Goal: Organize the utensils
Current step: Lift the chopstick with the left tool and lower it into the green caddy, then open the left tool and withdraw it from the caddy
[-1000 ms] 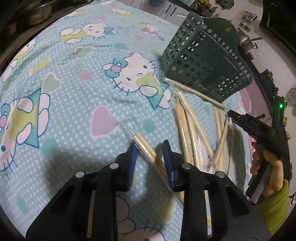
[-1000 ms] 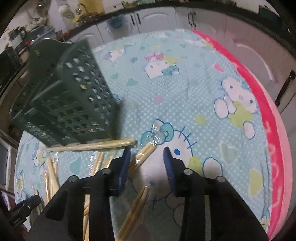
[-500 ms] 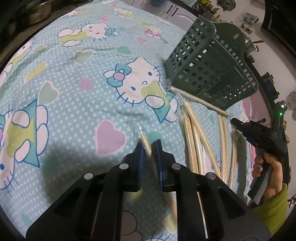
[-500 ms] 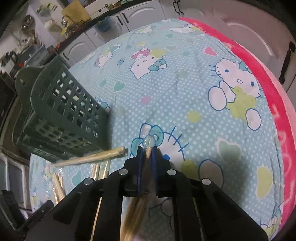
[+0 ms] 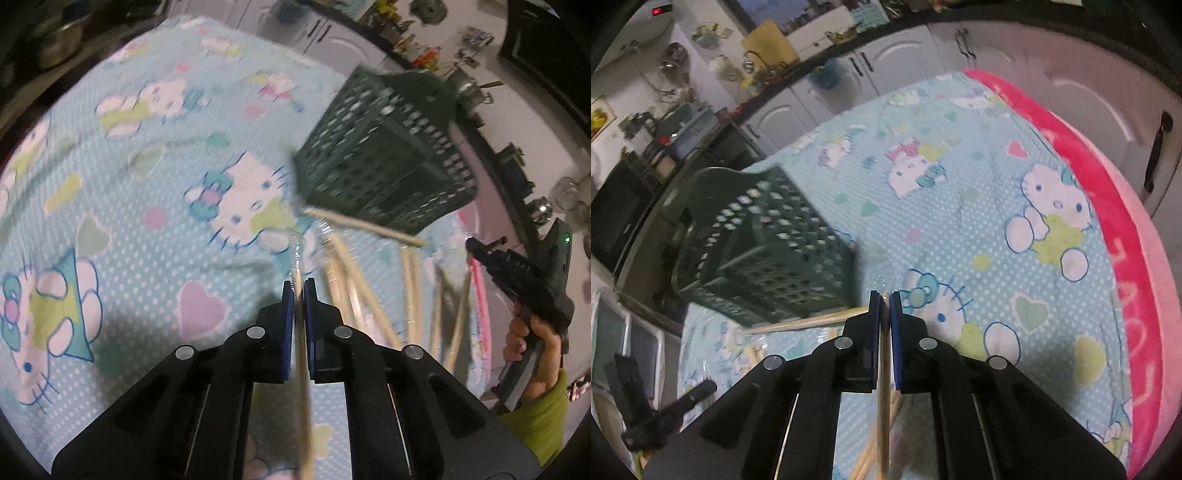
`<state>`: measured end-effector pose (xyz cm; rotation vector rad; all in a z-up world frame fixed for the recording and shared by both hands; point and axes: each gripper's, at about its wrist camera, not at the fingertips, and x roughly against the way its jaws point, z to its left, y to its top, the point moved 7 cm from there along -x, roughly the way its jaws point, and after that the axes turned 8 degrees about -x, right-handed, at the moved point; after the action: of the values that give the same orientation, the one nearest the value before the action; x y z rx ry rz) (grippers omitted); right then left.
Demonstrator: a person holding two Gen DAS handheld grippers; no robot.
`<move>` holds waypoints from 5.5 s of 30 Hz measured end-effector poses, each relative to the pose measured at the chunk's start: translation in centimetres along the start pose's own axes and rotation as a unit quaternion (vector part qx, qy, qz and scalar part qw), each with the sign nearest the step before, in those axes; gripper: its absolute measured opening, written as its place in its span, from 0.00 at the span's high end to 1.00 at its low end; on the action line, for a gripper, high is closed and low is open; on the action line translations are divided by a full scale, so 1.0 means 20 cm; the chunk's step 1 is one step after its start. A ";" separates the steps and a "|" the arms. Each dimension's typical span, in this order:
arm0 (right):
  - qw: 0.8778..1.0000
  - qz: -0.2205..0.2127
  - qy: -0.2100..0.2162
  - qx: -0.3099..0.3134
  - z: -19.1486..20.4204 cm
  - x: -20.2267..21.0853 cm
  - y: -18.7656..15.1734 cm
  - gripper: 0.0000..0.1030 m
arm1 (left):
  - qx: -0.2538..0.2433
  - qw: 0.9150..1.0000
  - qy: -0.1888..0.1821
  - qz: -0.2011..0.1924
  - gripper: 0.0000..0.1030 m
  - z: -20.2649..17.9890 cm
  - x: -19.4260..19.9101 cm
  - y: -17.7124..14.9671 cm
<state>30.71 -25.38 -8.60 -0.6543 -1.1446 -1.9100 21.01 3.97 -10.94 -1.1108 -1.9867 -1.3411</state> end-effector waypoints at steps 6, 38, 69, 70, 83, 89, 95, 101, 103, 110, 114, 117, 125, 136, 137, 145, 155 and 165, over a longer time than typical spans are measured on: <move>0.999 -0.025 0.034 0.034 0.13 0.18 0.00 0.94 | -0.033 0.999 -0.013 -0.026 0.97 -0.14 0.13 0.09; 0.956 -0.228 0.121 0.142 0.72 1.05 0.28 0.94 | -0.174 0.962 -0.047 -0.204 0.97 -0.88 0.69 0.75; 0.939 -0.297 0.086 0.154 0.89 0.86 0.59 0.94 | -0.211 0.942 0.037 -0.257 0.97 -0.75 0.60 1.09; 0.939 -0.296 0.084 0.157 0.89 0.82 0.58 0.94 | -0.212 0.943 0.041 -0.255 0.97 -0.73 0.57 1.08; 0.958 -0.244 0.058 0.136 0.80 0.43 0.49 0.89 | -0.216 0.947 0.049 -0.232 0.97 -0.60 0.33 0.91; 0.962 -0.240 0.046 0.124 0.75 0.43 0.40 0.57 | -0.195 0.955 0.051 -0.218 0.67 -0.55 0.28 0.85; 0.956 -0.257 0.031 0.135 0.70 0.57 0.30 0.42 | -0.185 0.951 0.054 -0.241 0.32 -0.58 0.38 0.81; 0.951 -0.266 0.009 0.155 0.65 0.72 0.23 0.31 | -0.172 0.949 0.056 -0.259 0.10 -0.62 0.47 0.75; 0.950 -0.270 0.006 0.157 0.62 0.77 0.20 0.28 | -0.166 0.948 0.053 -0.265 0.10 -0.63 0.50 0.72; 0.947 -0.279 0.008 0.161 0.57 0.92 0.12 0.21 | -0.162 0.951 0.037 -0.260 0.10 -0.68 0.53 0.60; 0.945 -0.283 0.008 0.165 0.56 0.98 0.08 0.18 | -0.169 0.952 0.032 -0.255 0.10 -0.69 0.53 0.53; 0.946 -0.280 0.008 0.164 0.53 1.00 0.03 0.17 | -0.179 0.950 0.031 -0.254 0.10 -0.70 0.54 0.48; 0.945 -0.278 -0.003 0.173 0.50 1.03 -0.07 0.15 | -0.185 0.952 0.028 -0.244 0.10 -0.71 0.53 0.39; 0.951 -0.248 -0.007 0.183 0.45 0.95 -0.16 0.13 | -0.188 0.954 0.033 -0.230 0.10 -0.67 0.50 0.29; 0.952 -0.246 -0.007 0.183 0.45 0.94 -0.17 0.13 | -0.188 0.955 0.033 -0.227 0.10 -0.65 0.49 0.28; 0.957 -0.222 -0.020 0.186 0.39 0.87 -0.24 0.13 | -0.186 0.961 0.046 -0.202 0.10 -0.56 0.43 0.20; 0.962 -0.184 -0.033 0.197 0.35 0.74 -0.34 0.13 | -0.163 0.974 0.042 -0.149 0.10 -0.42 0.29 0.06; 0.968 -0.151 -0.044 0.196 0.27 0.57 -0.39 0.13 | -0.151 0.983 0.037 -0.095 0.10 -0.33 0.11 -0.05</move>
<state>18.04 -22.72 -1.32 -0.3628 -1.7031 -1.8310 18.73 -1.50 -7.11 -0.9996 -1.9169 -1.8037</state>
